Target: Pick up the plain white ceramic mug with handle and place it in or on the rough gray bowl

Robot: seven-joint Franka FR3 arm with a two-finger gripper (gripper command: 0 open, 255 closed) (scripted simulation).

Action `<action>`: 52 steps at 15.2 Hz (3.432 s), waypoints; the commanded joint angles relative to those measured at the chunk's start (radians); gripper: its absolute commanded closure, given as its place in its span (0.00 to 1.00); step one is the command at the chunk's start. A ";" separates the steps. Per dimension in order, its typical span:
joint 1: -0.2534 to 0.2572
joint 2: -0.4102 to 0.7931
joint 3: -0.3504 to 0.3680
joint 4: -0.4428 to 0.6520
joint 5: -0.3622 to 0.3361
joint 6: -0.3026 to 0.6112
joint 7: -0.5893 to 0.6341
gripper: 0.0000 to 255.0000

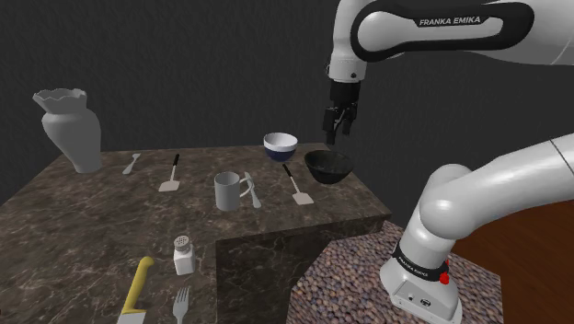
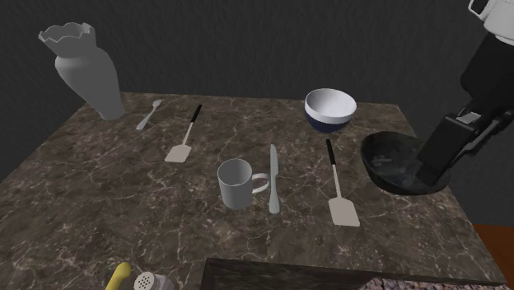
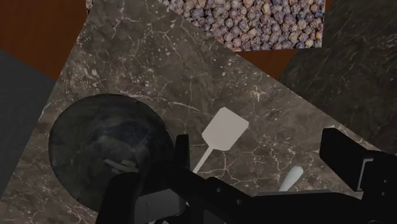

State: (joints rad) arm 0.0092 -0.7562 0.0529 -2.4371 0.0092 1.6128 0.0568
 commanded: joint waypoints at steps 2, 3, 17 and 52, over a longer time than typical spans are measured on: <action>0.003 0.030 0.017 0.007 0.013 0.019 0.026 0.00; 0.005 0.061 0.034 0.015 0.026 0.039 0.052 0.00; 0.018 0.572 0.226 0.278 0.082 0.250 0.407 0.00; 0.109 1.181 0.262 0.736 -0.039 0.355 0.732 1.00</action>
State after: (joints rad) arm 0.1184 0.4244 0.3153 -1.7010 -0.0300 1.9678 0.7889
